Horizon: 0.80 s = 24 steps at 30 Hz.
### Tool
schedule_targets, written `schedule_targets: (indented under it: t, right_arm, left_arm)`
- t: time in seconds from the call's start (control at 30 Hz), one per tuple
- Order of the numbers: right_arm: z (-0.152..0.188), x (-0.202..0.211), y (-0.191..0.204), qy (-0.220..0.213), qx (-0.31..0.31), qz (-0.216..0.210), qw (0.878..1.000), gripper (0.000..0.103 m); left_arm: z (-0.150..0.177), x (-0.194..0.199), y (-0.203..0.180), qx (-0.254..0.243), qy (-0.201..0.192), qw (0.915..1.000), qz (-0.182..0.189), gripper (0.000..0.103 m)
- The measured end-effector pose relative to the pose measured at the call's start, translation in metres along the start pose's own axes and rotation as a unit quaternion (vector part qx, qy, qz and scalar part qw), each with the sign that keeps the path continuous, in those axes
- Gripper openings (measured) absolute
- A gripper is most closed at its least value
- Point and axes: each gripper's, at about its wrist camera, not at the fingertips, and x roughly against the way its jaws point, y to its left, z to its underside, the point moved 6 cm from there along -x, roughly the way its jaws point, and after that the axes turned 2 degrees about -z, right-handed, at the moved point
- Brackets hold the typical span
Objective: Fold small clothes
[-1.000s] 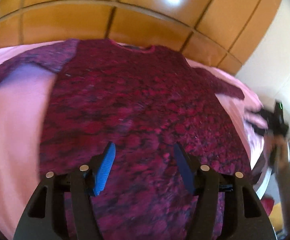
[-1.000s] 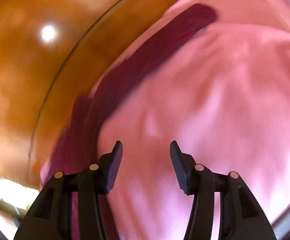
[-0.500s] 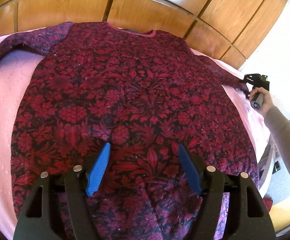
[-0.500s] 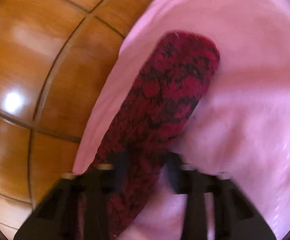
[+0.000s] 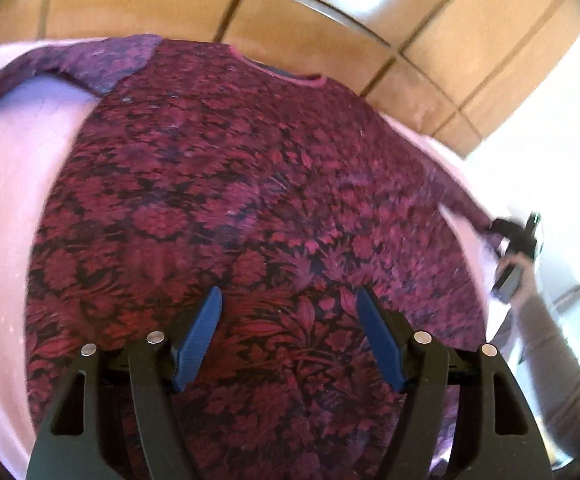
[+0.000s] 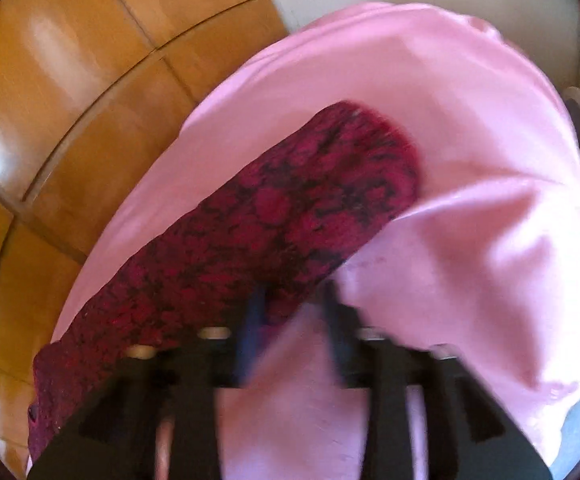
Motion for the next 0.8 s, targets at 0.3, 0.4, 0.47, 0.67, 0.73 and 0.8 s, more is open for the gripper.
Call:
schedule_targets:
  t: [0.3,0.4,0.47,0.67,0.73,0.8]
  right_arm:
    - [0.037,0.072,0.050,-0.017,0.052,-0.071,0.996,0.085]
    - [0.080,0.093,0.100,0.004,0.119,-0.130,0.984,0.088]
    - [0.114,0.097,0.133,0.026,0.159,-0.165,0.973,0.090]
    - [0.245,0.114,0.219,0.121,0.266,-0.264,0.919,0.090]
    - [0.280,0.118,0.237,0.140,0.296,-0.276,0.904,0.090]
    - [0.303,0.114,0.250,0.149,0.324,-0.276,0.893,0.090]
  left_arm:
    - [-0.040,0.066,0.124,0.177,-0.107,0.9772,-0.046,0.075]
    - [-0.057,0.085,0.177,0.247,-0.141,0.9572,-0.054,0.075]
    - [-0.070,0.093,0.209,0.289,-0.155,0.9432,-0.051,0.075]
    - [-0.105,0.115,0.296,0.384,-0.215,0.8948,-0.077,0.075]
    - [-0.111,0.116,0.321,0.411,-0.220,0.8807,-0.084,0.075]
    - [-0.117,0.118,0.336,0.426,-0.229,0.8715,-0.080,0.075]
